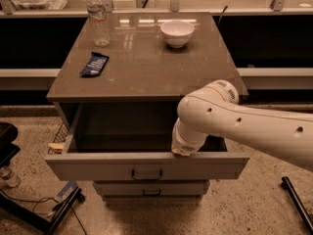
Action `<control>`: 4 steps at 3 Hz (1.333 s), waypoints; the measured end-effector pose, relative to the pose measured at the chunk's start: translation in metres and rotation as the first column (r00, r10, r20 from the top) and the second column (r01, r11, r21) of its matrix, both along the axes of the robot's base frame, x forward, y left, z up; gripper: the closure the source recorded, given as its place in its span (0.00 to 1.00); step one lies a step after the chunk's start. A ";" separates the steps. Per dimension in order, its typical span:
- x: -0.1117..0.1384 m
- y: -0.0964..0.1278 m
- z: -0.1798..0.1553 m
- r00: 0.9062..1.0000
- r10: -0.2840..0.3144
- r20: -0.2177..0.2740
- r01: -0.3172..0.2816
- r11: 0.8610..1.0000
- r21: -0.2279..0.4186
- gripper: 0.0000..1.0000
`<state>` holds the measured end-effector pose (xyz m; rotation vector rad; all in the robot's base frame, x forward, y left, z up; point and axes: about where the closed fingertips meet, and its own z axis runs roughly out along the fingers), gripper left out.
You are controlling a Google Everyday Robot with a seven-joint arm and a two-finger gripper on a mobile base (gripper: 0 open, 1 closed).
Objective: Open top drawer
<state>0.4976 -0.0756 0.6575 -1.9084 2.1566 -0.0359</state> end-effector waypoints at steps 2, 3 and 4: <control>0.000 0.000 0.013 1.000 0.000 0.000 0.000 1.000 0.000 1.00; 0.000 0.000 0.013 1.000 0.000 0.000 0.000 1.000 0.000 1.00; 0.023 0.007 0.018 1.000 0.019 0.016 -0.019 1.000 0.000 1.00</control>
Offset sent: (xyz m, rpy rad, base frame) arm -0.1735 -0.0669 -0.0318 0.0120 0.1988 -0.2361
